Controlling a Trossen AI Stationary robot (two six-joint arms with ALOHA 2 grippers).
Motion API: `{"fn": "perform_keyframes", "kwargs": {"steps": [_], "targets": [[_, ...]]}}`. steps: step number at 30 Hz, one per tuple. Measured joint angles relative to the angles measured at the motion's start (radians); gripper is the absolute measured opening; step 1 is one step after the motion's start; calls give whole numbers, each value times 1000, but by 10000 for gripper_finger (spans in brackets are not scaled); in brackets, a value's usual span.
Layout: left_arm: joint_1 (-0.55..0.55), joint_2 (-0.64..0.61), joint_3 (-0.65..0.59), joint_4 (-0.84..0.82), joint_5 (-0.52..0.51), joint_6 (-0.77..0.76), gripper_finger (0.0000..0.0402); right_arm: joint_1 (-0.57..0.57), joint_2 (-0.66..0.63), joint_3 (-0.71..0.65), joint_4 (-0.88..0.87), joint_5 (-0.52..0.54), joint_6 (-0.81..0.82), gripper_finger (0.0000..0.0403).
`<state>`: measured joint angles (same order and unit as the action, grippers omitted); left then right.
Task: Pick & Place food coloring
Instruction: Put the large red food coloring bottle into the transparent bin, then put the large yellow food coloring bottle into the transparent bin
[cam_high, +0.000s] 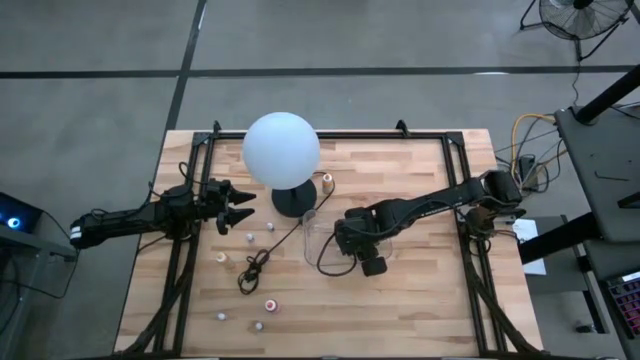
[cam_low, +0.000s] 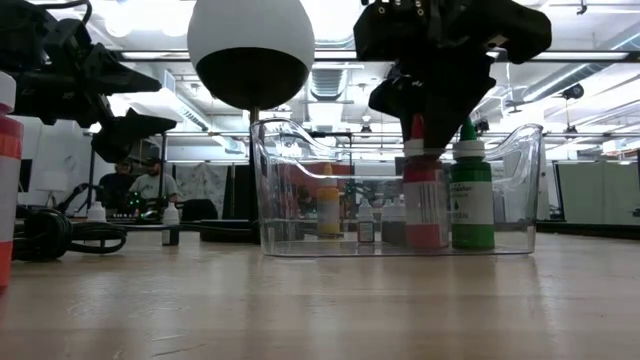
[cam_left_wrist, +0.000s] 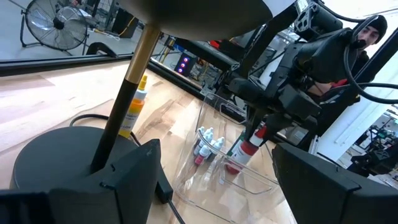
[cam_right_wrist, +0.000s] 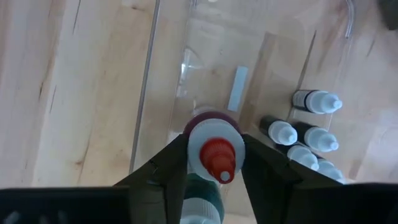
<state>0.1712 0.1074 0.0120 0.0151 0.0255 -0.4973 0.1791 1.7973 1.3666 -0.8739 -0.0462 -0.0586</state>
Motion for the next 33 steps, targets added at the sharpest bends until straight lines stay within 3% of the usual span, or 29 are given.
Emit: {"fn": "perform_keyframes", "kwargs": {"steps": [10, 24, 33], "targets": [[0, 0, 0, 0, 0, 0, 279, 5, -32, 43, -54, -4, 38, 210], [0, 0, 0, 0, 0, 0, 279, 4, -199, 79, -81, 0, 138, 272], [0, 0, 0, 0, 0, 0, 279, -15, -358, 22, -80, 127, 138, 298]]}}
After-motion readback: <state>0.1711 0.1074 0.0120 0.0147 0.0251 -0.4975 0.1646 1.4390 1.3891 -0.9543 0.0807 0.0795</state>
